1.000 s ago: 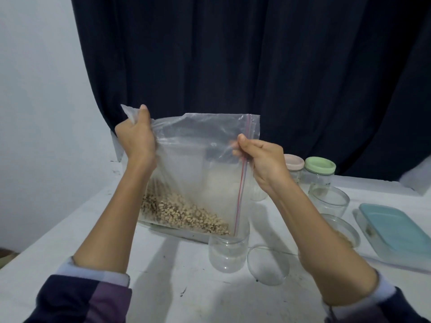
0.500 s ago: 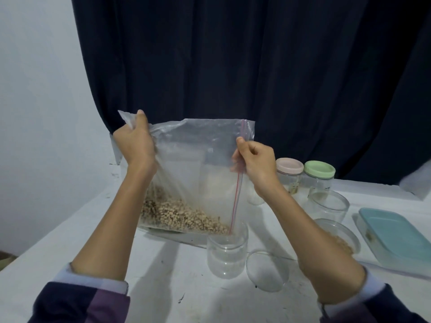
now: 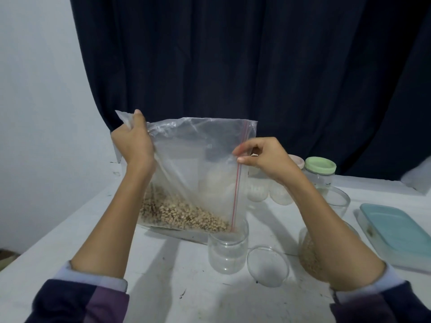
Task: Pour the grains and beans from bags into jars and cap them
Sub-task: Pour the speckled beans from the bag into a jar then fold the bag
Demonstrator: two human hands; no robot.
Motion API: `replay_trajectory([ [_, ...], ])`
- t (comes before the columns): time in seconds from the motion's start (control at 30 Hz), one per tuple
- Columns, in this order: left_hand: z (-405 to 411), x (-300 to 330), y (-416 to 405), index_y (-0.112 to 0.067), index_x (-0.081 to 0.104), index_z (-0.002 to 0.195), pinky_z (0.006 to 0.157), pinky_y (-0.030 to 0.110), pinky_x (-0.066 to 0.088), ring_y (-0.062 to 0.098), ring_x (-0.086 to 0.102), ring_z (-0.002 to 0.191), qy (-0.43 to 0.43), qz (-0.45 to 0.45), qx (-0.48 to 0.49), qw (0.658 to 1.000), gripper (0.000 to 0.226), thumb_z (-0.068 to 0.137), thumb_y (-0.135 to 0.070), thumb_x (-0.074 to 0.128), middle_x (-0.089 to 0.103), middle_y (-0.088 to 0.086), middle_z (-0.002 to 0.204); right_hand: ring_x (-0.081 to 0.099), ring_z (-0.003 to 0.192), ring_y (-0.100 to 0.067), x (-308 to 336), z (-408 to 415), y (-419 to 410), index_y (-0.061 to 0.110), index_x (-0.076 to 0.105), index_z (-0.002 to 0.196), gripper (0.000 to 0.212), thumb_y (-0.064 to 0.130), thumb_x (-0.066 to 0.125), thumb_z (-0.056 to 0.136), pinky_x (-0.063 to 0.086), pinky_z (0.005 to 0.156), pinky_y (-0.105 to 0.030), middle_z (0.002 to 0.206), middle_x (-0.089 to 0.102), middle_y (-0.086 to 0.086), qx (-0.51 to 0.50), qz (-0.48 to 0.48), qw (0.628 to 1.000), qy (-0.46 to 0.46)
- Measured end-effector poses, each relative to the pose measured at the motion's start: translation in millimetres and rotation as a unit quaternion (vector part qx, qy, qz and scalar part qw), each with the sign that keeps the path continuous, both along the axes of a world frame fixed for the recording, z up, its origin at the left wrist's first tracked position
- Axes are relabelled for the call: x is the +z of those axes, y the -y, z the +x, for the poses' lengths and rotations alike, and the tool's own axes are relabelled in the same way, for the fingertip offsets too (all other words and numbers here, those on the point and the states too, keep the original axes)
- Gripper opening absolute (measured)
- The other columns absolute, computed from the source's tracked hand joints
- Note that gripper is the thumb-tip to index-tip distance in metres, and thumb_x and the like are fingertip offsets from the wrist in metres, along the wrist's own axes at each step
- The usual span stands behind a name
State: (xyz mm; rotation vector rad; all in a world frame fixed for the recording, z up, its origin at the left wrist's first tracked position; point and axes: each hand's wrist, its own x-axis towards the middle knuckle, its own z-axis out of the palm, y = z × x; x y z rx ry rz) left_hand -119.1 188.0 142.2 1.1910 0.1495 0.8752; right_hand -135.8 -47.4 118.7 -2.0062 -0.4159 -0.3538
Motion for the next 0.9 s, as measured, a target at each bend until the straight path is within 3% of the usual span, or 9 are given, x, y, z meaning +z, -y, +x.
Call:
replay_trajectory([
  [0.17,-2.6,1.5,0.2,-0.019,0.024,0.053,0.044,0.02,0.025,0.003,0.025,0.039,0.004,-0.006,0.0,1.0,0.049,0.091,-0.022,0.055,0.025,-0.016,0.034,0.067,0.075,-0.003,-7.6,-3.5,-0.8,0.01,0.073,0.085,0.012,0.001,0.065,0.086,0.052,0.072,-0.015,0.08,0.073,0.003,0.027,0.136,0.989,-0.042],
  [0.3,-3.8,1.0,-0.4,-0.019,0.024,0.054,0.044,0.021,0.025,0.004,0.025,0.04,0.005,-0.009,0.0,1.0,0.049,0.091,-0.022,0.056,0.025,-0.016,0.034,0.064,0.069,0.0,-17.0,-5.7,-9.2,0.008,0.071,0.085,0.018,0.007,0.056,0.094,0.05,0.067,-0.015,0.079,0.073,0.002,0.032,0.209,0.976,-0.056],
  [0.53,-6.3,7.1,-0.1,-0.019,0.025,0.052,0.045,0.021,0.026,0.003,0.026,0.038,0.014,0.005,0.005,1.0,0.05,0.091,-0.023,0.056,0.026,-0.015,0.033,0.064,0.069,-0.001,-13.7,-11.2,-21.1,0.014,0.069,0.076,0.022,0.005,0.058,0.093,0.053,0.077,-0.016,0.072,0.07,0.005,-0.036,0.162,0.986,0.022],
  [0.9,-10.6,7.3,-1.0,-0.018,0.021,0.053,0.045,0.02,0.023,0.004,0.024,0.038,0.017,0.028,0.019,0.999,0.052,0.094,-0.024,0.054,0.024,-0.015,0.033,0.063,0.064,0.005,-13.8,-14.2,-32.4,0.014,0.069,0.072,0.027,0.002,0.056,0.093,0.05,0.07,-0.009,0.07,0.068,0.005,-0.054,0.197,0.979,0.024],
])
